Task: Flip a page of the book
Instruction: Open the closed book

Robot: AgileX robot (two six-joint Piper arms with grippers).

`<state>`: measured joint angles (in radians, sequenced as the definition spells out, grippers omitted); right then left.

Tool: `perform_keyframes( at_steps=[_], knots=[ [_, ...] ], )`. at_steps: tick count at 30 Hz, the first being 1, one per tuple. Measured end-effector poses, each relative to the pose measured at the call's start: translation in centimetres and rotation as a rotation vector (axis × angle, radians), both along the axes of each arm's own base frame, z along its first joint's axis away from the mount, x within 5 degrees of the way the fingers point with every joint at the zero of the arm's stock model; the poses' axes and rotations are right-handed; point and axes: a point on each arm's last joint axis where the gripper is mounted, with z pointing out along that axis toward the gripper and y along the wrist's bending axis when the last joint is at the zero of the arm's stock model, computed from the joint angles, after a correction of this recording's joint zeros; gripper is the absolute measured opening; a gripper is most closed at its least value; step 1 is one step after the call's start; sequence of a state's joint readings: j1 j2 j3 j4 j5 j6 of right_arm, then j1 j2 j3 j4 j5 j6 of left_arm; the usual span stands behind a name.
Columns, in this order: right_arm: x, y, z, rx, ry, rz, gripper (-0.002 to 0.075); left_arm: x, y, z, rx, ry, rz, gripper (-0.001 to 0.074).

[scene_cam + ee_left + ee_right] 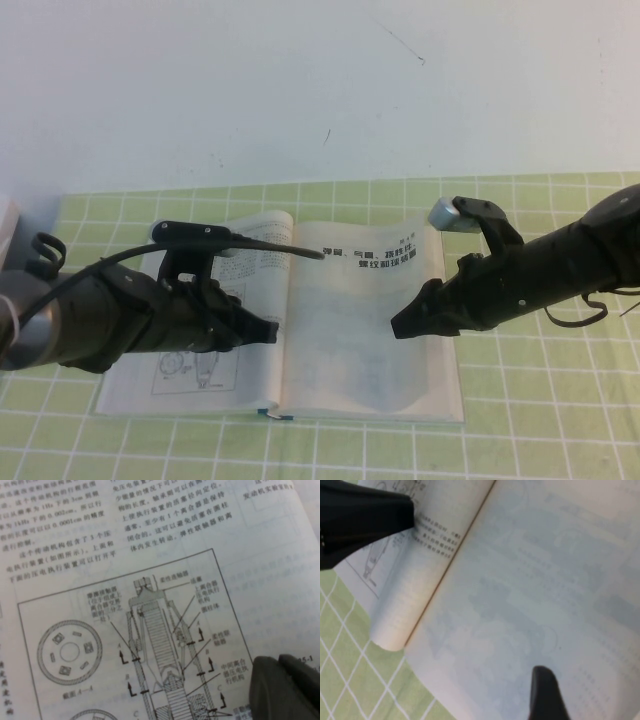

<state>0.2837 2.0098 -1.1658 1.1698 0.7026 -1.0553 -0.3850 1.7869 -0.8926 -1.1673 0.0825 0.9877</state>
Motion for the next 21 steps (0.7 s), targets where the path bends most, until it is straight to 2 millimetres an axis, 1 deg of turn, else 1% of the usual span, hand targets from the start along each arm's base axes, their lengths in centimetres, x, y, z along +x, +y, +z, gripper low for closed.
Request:
perform_keyframes(
  at_steps=[4,8,12,16,18,21],
  knots=[
    [0.0,0.1,0.1,0.012,0.007,-0.001,0.0387,-0.2,-0.2,0.3,-0.026,0.015,-0.014,-0.0004],
    [0.0,0.1,0.0,0.022,0.018,-0.012,0.0387,-1.0,-0.7,1.7,-0.09,0.031,-0.068,-0.0004],
    [0.0,0.2,-1.0,0.02,0.046,-0.014,0.0387,-2.0,-1.5,3.5,-0.129,0.017,-0.156,-0.0004],
    [0.2,0.4,-1.7,0.058,0.088,-0.045,0.0387,-3.6,-3.1,5.3,-0.137,-0.037,-0.256,-0.0004],
    [0.2,0.6,-1.6,0.09,0.097,-0.057,0.0387,-4.6,-4.4,6.1,-0.139,-0.062,-0.32,-0.0004],
    [0.3,0.9,-1.2,0.148,0.09,-0.056,0.0387,-6.5,-6.6,6.6,-0.134,-0.082,-0.424,-0.0004]
  ],
)
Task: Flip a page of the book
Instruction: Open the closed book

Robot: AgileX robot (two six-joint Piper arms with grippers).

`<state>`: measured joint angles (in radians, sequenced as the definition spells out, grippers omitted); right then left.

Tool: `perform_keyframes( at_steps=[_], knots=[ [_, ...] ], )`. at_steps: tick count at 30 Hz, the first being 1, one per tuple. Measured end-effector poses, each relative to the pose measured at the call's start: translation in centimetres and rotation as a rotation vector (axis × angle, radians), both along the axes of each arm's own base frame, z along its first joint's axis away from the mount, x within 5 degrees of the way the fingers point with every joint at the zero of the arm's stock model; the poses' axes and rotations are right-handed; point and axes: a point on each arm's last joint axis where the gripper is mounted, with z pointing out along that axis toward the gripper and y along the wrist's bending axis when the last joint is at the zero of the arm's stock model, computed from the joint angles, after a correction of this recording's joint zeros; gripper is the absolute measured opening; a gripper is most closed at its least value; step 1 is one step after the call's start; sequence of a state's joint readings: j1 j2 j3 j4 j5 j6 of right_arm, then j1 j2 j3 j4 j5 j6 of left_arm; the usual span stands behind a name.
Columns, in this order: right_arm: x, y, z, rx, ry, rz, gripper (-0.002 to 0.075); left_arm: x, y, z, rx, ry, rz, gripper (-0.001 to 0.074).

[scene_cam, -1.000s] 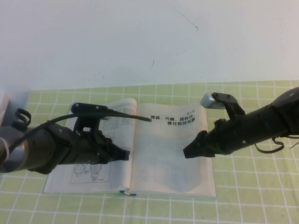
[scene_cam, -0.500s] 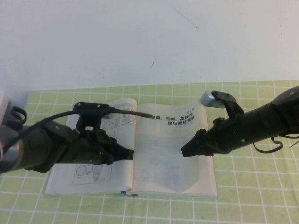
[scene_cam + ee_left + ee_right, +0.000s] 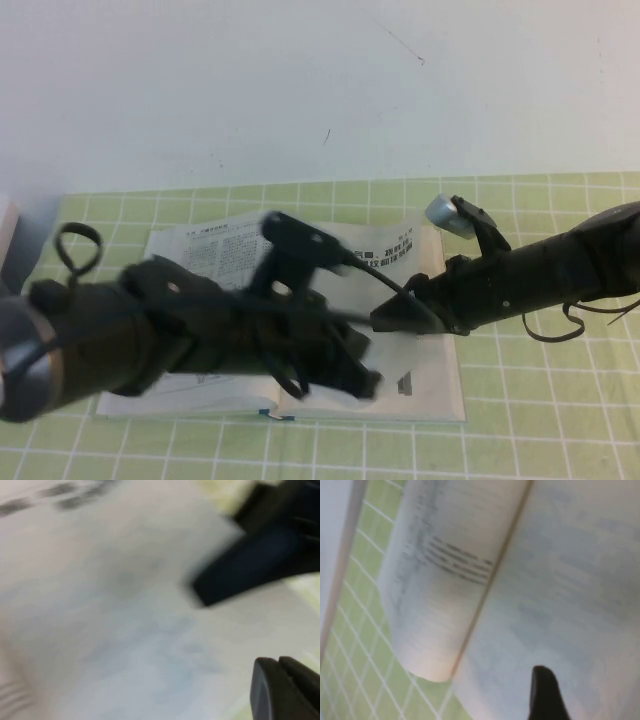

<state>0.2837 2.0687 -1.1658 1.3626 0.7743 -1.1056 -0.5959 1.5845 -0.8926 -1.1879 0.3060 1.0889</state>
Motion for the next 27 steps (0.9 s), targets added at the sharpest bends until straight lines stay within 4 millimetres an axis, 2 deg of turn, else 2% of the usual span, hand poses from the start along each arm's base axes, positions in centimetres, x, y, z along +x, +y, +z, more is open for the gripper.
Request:
perform_keyframes(
  at_steps=[7,14,18,27],
  knots=[
    [0.2,0.4,0.6,0.084,-0.014,-0.014,0.0387,-4.1,-4.4,0.0,0.06,-0.113,-0.203,-0.0004],
    [0.3,0.5,0.8,0.103,-0.011,-0.035,0.0387,-6.5,-6.3,-0.9,0.116,-0.237,-0.188,-0.0004],
    [0.4,0.5,0.9,0.12,-0.007,-0.054,0.0387,-6.5,-6.6,-2.2,0.166,-0.269,-0.15,-0.0004],
    [0.3,0.7,1.2,0.159,0.008,-0.041,0.0387,-4.7,-6.5,-5.2,0.281,-0.327,-0.029,-0.0004]
  ],
)
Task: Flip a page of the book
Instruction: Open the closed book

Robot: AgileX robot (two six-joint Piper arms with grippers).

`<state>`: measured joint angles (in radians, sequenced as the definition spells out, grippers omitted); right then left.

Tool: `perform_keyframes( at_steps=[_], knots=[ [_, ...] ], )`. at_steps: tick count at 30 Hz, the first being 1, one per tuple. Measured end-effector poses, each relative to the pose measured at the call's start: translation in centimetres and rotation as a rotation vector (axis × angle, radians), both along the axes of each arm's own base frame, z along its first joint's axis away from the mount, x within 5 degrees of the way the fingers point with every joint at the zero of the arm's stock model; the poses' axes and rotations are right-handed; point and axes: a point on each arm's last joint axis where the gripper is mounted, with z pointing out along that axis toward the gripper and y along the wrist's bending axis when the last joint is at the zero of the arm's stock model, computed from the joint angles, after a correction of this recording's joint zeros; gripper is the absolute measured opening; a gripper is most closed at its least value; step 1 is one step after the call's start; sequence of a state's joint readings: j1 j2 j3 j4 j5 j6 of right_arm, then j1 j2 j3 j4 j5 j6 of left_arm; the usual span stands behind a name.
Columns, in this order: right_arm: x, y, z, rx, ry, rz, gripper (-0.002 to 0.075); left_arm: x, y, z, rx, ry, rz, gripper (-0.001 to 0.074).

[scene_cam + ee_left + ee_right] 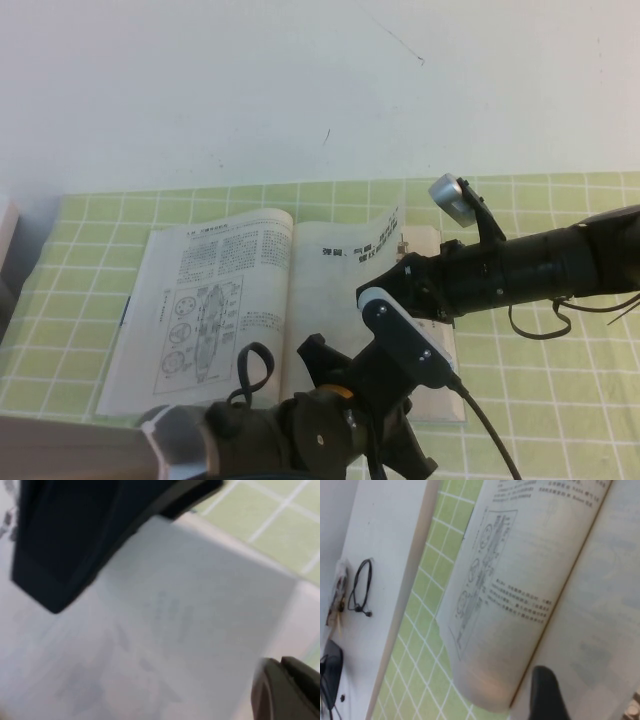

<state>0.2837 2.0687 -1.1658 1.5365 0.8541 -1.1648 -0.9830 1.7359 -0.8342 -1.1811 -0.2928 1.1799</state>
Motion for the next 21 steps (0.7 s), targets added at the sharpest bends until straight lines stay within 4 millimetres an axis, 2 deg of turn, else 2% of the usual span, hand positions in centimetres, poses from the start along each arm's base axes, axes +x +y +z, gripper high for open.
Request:
perform_keyframes(
  at_steps=[10,21],
  knots=[
    [0.0,0.1,0.1,0.02,0.006,-0.001,0.0387,0.7,0.2,-1.2,0.038,-0.036,0.069,-0.0004],
    [0.0,-0.3,0.8,0.049,0.002,0.007,0.0387,1.4,0.8,-1.2,0.042,-0.089,0.169,-0.0004]
  ],
)
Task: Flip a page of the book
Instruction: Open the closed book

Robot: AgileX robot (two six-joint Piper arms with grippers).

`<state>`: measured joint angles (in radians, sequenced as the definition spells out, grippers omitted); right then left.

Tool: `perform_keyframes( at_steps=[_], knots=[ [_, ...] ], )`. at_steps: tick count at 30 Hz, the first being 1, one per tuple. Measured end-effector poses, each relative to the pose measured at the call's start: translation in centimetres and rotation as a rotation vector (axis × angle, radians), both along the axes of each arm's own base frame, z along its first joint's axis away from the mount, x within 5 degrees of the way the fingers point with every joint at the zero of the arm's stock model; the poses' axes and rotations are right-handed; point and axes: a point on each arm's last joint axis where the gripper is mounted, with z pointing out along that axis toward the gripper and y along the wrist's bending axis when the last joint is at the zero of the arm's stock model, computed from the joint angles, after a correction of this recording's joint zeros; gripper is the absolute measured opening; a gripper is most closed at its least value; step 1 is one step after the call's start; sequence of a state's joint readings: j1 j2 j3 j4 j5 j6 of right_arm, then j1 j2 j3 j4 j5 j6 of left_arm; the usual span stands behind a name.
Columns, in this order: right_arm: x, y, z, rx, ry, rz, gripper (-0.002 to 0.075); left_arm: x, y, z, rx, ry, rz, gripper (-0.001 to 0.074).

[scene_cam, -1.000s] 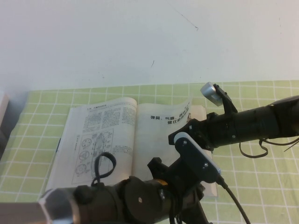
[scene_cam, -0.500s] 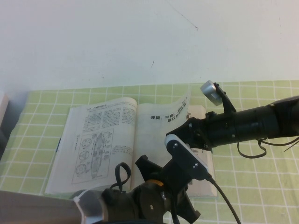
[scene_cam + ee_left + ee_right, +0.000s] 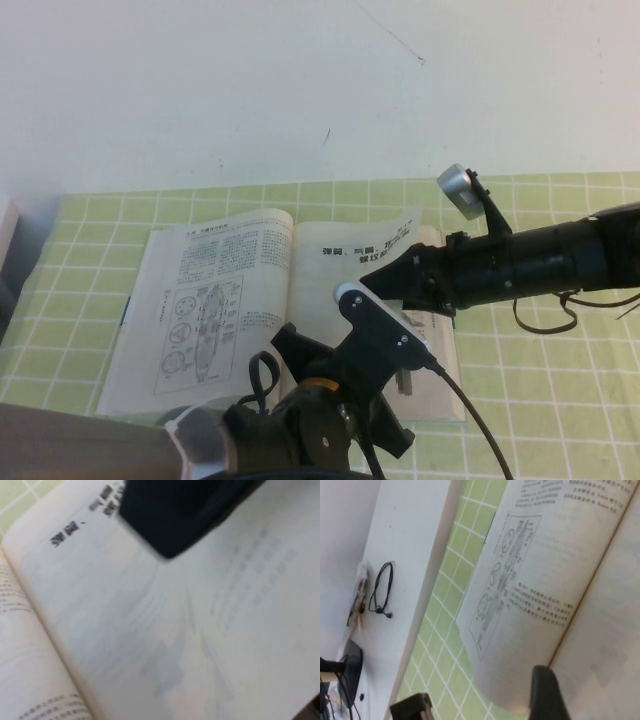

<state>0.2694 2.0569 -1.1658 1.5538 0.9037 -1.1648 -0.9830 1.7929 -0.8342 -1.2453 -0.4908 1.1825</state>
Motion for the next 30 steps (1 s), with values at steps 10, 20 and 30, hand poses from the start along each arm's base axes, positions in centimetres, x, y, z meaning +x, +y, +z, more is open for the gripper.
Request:
perform_keyframes(
  at_steps=[10,20,30],
  knots=[
    [0.4,-3.7,3.1,0.075,-0.046,0.004,0.0387,0.5,0.4,0.1,-0.002,-0.017,0.037,-0.0004],
    [-1.5,-4.1,3.8,-0.103,-0.078,0.181,0.0158,2.6,2.6,0.1,-0.018,-0.007,0.151,-0.0004],
    [-2.6,0.2,-0.7,-0.357,-0.122,0.243,0.0004,2.8,3.6,-0.1,0.028,-0.006,0.254,-0.0004]
  ],
)
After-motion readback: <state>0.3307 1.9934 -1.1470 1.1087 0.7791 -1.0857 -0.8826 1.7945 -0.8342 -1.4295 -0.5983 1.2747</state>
